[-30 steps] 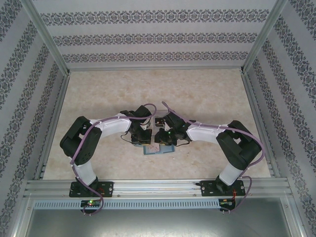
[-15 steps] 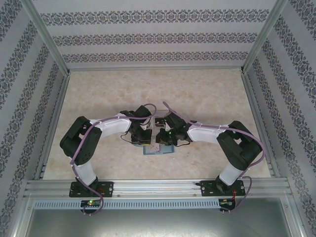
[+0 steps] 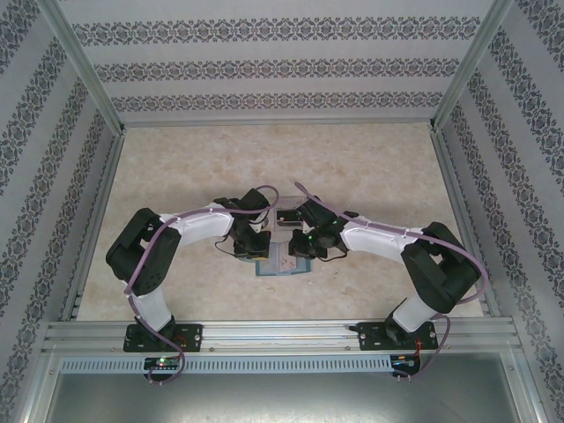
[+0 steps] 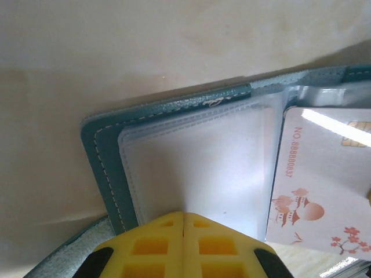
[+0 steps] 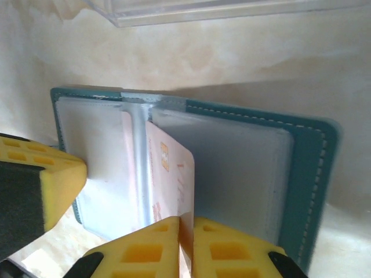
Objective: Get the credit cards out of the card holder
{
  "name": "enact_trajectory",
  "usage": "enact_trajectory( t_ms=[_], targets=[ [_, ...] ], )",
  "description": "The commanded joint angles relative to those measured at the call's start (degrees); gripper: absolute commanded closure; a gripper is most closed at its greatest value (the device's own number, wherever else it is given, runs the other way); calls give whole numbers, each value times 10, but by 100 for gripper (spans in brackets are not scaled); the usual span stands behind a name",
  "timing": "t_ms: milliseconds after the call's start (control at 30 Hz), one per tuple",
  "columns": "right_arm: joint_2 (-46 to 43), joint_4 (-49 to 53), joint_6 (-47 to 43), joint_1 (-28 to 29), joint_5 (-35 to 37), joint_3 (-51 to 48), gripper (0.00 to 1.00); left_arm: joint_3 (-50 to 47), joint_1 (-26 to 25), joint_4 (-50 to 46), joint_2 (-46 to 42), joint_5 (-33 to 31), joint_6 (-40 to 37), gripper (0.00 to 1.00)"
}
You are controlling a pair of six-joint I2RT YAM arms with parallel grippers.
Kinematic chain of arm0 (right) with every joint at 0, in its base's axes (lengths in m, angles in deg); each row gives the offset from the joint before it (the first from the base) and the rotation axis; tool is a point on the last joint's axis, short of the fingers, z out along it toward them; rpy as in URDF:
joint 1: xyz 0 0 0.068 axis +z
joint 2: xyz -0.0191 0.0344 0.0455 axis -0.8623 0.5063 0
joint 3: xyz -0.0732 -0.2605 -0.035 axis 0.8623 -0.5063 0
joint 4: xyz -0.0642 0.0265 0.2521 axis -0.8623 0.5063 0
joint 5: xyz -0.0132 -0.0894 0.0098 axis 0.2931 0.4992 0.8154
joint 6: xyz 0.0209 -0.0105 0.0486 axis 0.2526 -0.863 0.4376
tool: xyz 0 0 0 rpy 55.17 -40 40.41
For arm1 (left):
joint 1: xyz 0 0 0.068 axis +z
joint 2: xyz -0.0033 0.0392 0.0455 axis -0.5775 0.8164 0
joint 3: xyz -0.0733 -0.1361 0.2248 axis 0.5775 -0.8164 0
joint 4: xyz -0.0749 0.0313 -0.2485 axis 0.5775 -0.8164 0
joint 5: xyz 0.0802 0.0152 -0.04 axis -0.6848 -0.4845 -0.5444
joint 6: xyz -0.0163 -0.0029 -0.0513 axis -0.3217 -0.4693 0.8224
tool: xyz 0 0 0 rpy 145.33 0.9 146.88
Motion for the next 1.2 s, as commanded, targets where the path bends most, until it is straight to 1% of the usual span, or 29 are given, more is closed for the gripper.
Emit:
enact_trajectory(
  t_ms=[0, 233, 367, 667, 833, 1167],
  targets=[
    [-9, 55, -22, -7, 37, 12, 88, -17, -7, -32, -5, -24, -4, 100],
    [-1, 75, -33, -1, 44, 34, 87, -18, -7, -31, -10, -20, -2, 100],
    [15, 82, -34, 14, 44, 56, 87, -18, -7, -30, -14, -18, -1, 100],
    [40, 117, -23, 44, 75, 97, 85, -22, -7, -25, -14, -13, -2, 100],
    [39, 106, -11, 48, 58, 98, 81, -23, -7, -24, -13, -12, -3, 100],
    [21, 75, 10, 48, 24, 84, 81, -21, -7, -20, -9, -10, -4, 100]
  ],
)
